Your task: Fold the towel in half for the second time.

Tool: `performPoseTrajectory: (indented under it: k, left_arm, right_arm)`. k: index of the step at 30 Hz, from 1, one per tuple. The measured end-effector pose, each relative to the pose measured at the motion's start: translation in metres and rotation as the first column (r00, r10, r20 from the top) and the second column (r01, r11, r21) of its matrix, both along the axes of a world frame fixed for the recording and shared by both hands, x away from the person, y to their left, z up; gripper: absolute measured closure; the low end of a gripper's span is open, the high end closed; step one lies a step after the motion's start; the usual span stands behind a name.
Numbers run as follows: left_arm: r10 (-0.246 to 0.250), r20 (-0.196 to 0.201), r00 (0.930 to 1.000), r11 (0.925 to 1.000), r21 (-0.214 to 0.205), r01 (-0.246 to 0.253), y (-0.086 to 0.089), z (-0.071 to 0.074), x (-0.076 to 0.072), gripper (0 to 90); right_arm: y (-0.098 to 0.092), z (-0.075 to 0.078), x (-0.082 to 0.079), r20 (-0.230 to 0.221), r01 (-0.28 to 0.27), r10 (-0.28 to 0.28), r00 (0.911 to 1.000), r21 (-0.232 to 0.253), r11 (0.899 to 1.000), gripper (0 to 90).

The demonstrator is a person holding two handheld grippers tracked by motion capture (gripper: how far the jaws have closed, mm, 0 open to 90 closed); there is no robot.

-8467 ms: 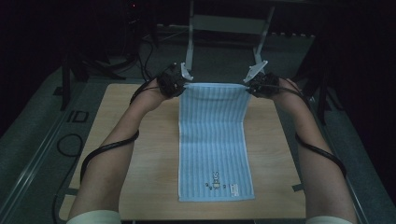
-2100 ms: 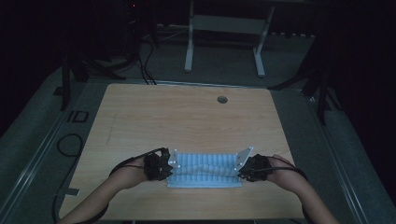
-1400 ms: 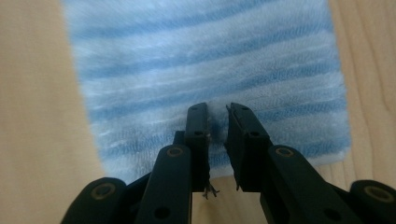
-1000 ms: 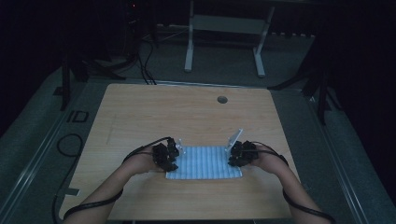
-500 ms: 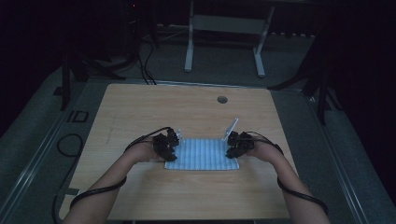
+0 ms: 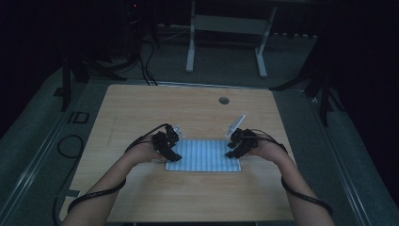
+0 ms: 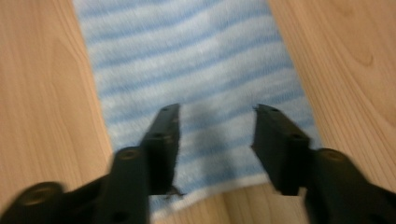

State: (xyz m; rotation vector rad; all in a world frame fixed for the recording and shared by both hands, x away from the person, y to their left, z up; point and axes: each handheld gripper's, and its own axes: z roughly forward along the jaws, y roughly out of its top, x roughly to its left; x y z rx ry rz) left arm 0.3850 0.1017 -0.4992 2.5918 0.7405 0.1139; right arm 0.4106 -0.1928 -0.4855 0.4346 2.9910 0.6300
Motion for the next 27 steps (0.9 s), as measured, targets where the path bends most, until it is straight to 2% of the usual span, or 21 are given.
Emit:
performPoseTrajectory:
  k: [3, 4, 5, 6, 7, 8, 9, 10, 11, 14, 15, 16, 17, 18, 19, 20, 22, 23, 24, 25, 27]
  left_arm:
    - [0.038, 0.015, 0.9992, 0.9985, -0.041, -0.037, -0.001, -0.002, -0.003, 16.5]
    - [0.054, 0.032, 0.9981, 0.9953, -0.082, -0.051, -0.001, -0.003, -0.006, 14.9]
    - [0.054, 0.032, 0.9981, 0.9953, -0.082, -0.051, -0.001, -0.003, -0.006, 13.7]
    - [0.071, 0.068, 0.9952, 0.9924, -0.105, -0.063, -0.002, -0.005, -0.010, 12.0]
    - [0.071, 0.068, 0.9952, 0.9924, -0.105, -0.063, -0.002, -0.005, -0.010, 9.1]
    - [0.091, 0.098, 0.9910, 0.9899, -0.117, -0.080, -0.003, -0.008, -0.013, 5.6]
    - [0.101, 0.116, 0.9881, 0.9886, -0.123, -0.087, -0.002, -0.010, -0.015, 3.6]
    - [0.101, 0.116, 0.9881, 0.9886, -0.123, -0.087, -0.002, -0.010, -0.015, 2.9]
    - [0.123, 0.147, 0.9815, 0.9848, -0.140, -0.103, 0.002, -0.012, -0.019, 2.9]
    - [0.142, 0.200, 0.9694, 0.9804, -0.164, -0.110, 0.011, -0.015, -0.025, 2.9]
    - [0.154, 0.210, 0.9656, 0.9774, -0.176, -0.117, 0.015, -0.016, -0.027, 2.9]
    - [0.154, 0.210, 0.9656, 0.9774, -0.176, -0.117, 0.015, -0.016, -0.027, 2.9]
    - [0.168, 0.212, 0.9627, 0.9729, -0.193, -0.127, 0.019, -0.017, -0.028, 2.9]
    - [0.168, 0.212, 0.9627, 0.9729, -0.193, -0.127, 0.019, -0.017, -0.028, 2.9]
    - [0.200, 0.206, 0.9577, 0.9575, -0.248, -0.147, 0.031, -0.019, -0.032, 2.9]
    - [0.205, 0.209, 0.9562, 0.9546, -0.259, -0.148, 0.034, -0.020, -0.034, 3.0]
    - [0.218, 0.223, 0.9502, 0.9516, -0.265, -0.156, 0.040, -0.022, -0.039, 2.9]
    - [0.224, 0.218, 0.9499, 0.9487, -0.272, -0.161, 0.044, -0.022, -0.041, 2.9]
    - [0.224, 0.218, 0.9499, 0.9487, -0.272, -0.161, 0.044, -0.022, -0.041, 3.0]
    - [0.230, 0.217, 0.9487, 0.9468, -0.275, -0.167, 0.048, -0.023, -0.043, 3.0]
    - [0.236, 0.218, 0.9470, 0.9447, -0.280, -0.171, 0.050, -0.024, -0.045, 2.9]
  right_arm:
    - [-0.004, -0.003, -0.005, 0.014, 0.024, -0.025, 0.9996, 0.068, 0.997, 27.2]
    - [-0.005, -0.004, -0.007, 0.017, 0.024, -0.026, 0.9995, 0.096, 0.995, 23.1]
    - [-0.005, -0.004, -0.007, 0.017, 0.024, -0.026, 0.9995, 0.096, 0.995, 23.1]
    - [-0.008, -0.010, -0.009, 0.008, 0.066, -0.068, 0.9976, 0.167, 0.984, 16.7]
    - [-0.008, -0.010, -0.009, 0.008, 0.066, -0.068, 0.9976, 0.167, 0.984, 16.7]
    - [-0.010, -0.014, -0.014, 0.029, 0.084, -0.092, 0.9953, 0.202, 0.976, 14.0]
    - [-0.011, -0.017, -0.016, 0.060, 0.099, -0.114, 0.9916, 0.213, 0.972, 14.4]
    - [-0.011, -0.017, -0.016, 0.060, 0.099, -0.114, 0.9916, 0.213, 0.972, 14.4]
    - [-0.013, -0.021, -0.019, 0.100, 0.147, -0.176, 0.9793, 0.247, 0.958, 14.0]
    - [-0.019, -0.027, -0.026, 0.149, 0.175, -0.227, 0.9625, 0.297, 0.939, 13.6]
    - [-0.022, -0.028, -0.027, 0.149, 0.181, -0.239, 0.9596, 0.322, 0.929, 13.5]
    - [-0.022, -0.028, -0.027, 0.149, 0.181, -0.239, 0.9596, 0.322, 0.929, 13.5]
    - [-0.025, -0.029, -0.028, 0.139, 0.191, -0.251, 0.9579, 0.342, 0.920, 13.5]
    - [-0.028, -0.031, -0.029, 0.136, 0.201, -0.263, 0.9552, 0.354, 0.913, 13.5]
    - [-0.034, -0.033, -0.031, 0.129, 0.231, -0.296, 0.9465, 0.367, 0.901, 13.5]
    - [-0.037, -0.034, -0.033, 0.122, 0.243, -0.307, 0.9439, 0.372, 0.896, 13.5]
    - [-0.043, -0.037, -0.035, 0.125, 0.256, -0.324, 0.9378, 0.382, 0.888, 13.6]
    - [-0.047, -0.038, -0.036, 0.124, 0.267, -0.337, 0.9332, 0.387, 0.882, 13.6]
    - [-0.047, -0.038, -0.036, 0.124, 0.267, -0.337, 0.9332, 0.387, 0.882, 13.6]
    - [-0.054, -0.040, -0.038, 0.124, 0.283, -0.356, 0.9260, 0.396, 0.873, 13.6]
    - [-0.054, -0.040, -0.038, 0.124, 0.283, -0.356, 0.9260, 0.396, 0.873, 13.6]
